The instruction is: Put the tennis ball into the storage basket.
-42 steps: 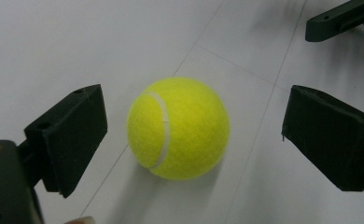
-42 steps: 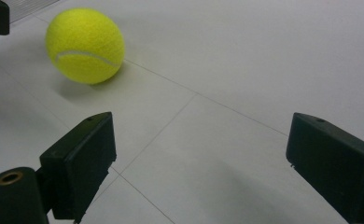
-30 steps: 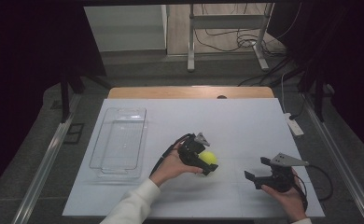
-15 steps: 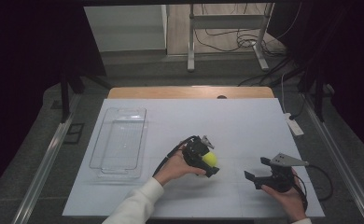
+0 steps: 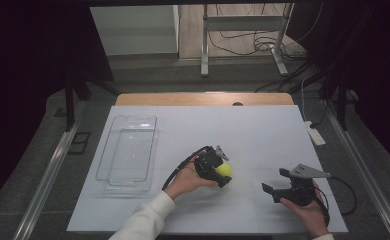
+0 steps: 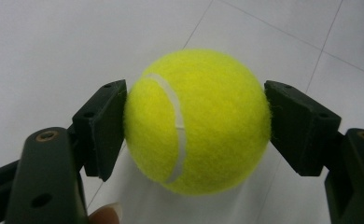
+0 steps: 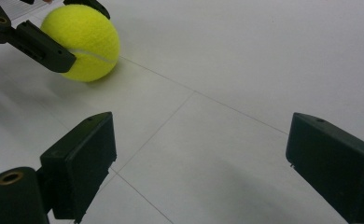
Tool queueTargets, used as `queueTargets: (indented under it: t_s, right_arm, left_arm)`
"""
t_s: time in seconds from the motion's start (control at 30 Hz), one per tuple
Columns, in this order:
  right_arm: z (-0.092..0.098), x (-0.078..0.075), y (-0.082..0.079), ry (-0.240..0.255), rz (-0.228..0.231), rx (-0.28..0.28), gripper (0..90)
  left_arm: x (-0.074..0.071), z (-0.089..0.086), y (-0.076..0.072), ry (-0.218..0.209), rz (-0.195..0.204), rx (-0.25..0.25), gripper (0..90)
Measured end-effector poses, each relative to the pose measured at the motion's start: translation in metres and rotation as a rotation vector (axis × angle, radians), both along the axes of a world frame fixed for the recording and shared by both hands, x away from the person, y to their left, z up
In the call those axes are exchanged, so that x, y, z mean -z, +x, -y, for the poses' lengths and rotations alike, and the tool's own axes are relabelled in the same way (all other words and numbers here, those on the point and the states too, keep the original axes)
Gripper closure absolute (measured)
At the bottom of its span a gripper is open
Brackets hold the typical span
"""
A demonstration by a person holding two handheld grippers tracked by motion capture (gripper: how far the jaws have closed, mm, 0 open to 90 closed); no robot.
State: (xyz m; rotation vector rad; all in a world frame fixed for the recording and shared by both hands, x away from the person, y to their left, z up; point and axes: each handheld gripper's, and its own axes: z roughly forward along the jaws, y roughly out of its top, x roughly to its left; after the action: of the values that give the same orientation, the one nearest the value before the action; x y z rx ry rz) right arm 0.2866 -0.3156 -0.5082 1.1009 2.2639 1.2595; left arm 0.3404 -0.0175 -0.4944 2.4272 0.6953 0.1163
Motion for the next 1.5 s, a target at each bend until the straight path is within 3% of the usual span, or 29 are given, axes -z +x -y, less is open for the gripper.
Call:
queueTargets:
  t_s: [0.57, 0.9, 1.5]
  right_arm:
    - [0.001, 0.0, 0.0, 0.004, 0.005, 0.003, 8.5]
    - [0.001, -0.001, 0.0, 0.008, 0.007, 0.004, 8.5]
    - [0.0, 0.0, -0.001, 0.002, 0.007, 0.003, 8.5]
  left_arm:
    - [-0.016, -0.018, -0.013, -0.071, 0.034, 0.016, 25.9]
    - [-0.018, -0.037, -0.021, -0.11, 0.047, -0.009, 25.9]
    - [-0.023, -0.051, -0.026, -0.141, 0.081, -0.032, 25.8]
